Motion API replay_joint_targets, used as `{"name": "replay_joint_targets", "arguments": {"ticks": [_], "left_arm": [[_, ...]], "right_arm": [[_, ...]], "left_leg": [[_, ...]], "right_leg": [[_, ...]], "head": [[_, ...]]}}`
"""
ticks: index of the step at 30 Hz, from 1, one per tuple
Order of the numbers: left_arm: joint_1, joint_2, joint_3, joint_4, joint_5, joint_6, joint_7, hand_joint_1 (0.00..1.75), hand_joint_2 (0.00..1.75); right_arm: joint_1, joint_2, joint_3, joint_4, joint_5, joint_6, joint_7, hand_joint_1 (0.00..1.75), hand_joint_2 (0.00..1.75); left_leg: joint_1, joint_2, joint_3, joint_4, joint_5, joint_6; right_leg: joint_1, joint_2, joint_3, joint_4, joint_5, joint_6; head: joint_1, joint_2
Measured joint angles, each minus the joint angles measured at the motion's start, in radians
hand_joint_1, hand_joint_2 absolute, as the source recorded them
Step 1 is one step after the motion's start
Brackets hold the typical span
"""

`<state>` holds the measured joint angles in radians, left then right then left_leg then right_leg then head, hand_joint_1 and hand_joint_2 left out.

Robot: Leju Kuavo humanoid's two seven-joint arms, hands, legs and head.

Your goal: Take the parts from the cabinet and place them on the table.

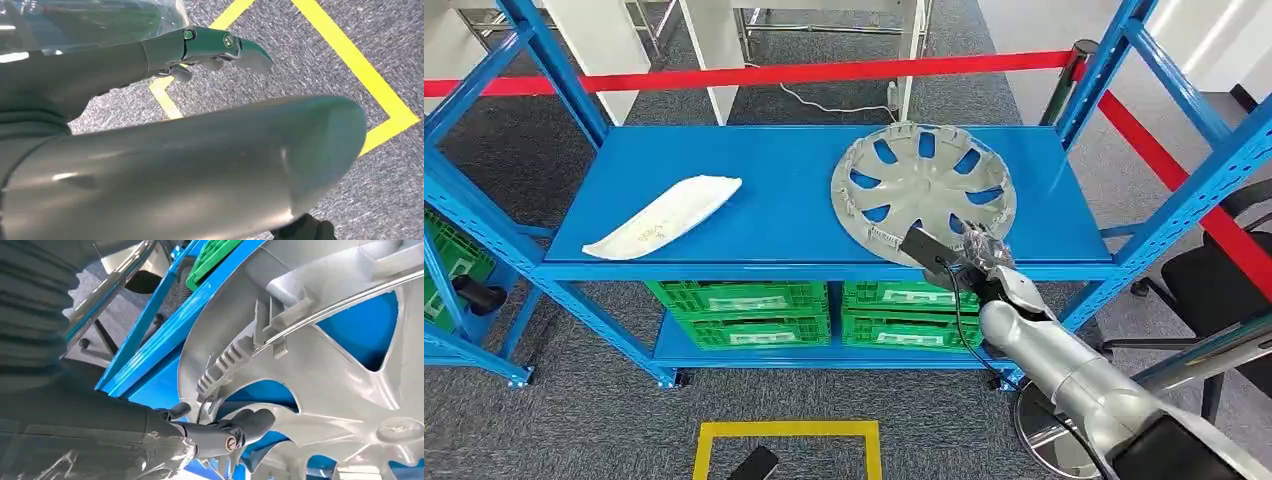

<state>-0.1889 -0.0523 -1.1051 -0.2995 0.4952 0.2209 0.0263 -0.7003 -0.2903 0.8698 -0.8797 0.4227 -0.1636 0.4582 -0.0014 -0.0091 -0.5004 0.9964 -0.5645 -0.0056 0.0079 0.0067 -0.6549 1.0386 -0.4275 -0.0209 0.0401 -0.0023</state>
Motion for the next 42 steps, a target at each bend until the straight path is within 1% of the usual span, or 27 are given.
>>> {"name": "replay_joint_targets", "arguments": {"ticks": [9,20,21,22,23,42], "left_arm": [[0.000,0.000,0.000,0.000,-0.002,0.000,0.000,0.00,0.00],[0.000,0.000,0.000,0.000,-0.002,0.000,-0.001,0.00,0.00],[0.000,0.000,0.000,0.000,-0.002,0.000,-0.001,0.00,0.00],[0.000,0.000,0.000,0.000,-0.002,0.000,-0.001,0.00,0.00],[0.000,0.000,0.000,0.000,-0.002,0.000,-0.001,0.00,0.00],[0.001,0.000,0.001,0.000,0.002,0.004,-0.006,0.00,0.00]], "right_arm": [[-0.004,0.001,0.000,0.006,-0.005,0.008,-0.001,0.00,1.75],[-0.015,0.003,0.000,0.016,-0.094,0.007,-0.002,0.00,1.75],[-0.016,0.003,0.000,0.017,-0.096,0.007,-0.002,1.52,1.75],[-0.016,0.003,0.000,0.018,-0.099,0.006,-0.002,1.66,1.75],[-0.017,0.003,0.000,0.018,-0.104,0.005,-0.002,1.75,1.75],[-0.023,0.007,0.001,0.024,-0.156,-0.006,-0.009,1.75,1.75]], "left_leg": [[0.000,0.000,0.000,0.000,0.000,0.000],[0.000,0.000,0.002,0.000,0.000,0.000],[0.000,0.000,0.002,0.000,0.000,0.000],[0.000,0.000,0.003,0.000,0.000,0.000],[0.000,0.000,0.003,0.000,0.000,0.000],[0.000,0.000,0.004,0.000,0.000,0.000]], "right_leg": [[0.000,0.000,0.000,0.000,0.000,0.000],[0.000,0.000,0.002,0.000,0.000,0.000],[0.000,0.000,0.002,0.000,0.000,0.000],[0.000,0.000,0.003,0.000,0.000,0.000],[0.000,0.000,0.003,0.000,0.000,0.000],[0.000,0.000,0.004,-0.001,0.000,0.000]], "head": [[0.000,0.000],[0.000,0.000],[0.000,0.000],[0.000,0.000],[0.000,0.000],[0.000,0.000]]}}
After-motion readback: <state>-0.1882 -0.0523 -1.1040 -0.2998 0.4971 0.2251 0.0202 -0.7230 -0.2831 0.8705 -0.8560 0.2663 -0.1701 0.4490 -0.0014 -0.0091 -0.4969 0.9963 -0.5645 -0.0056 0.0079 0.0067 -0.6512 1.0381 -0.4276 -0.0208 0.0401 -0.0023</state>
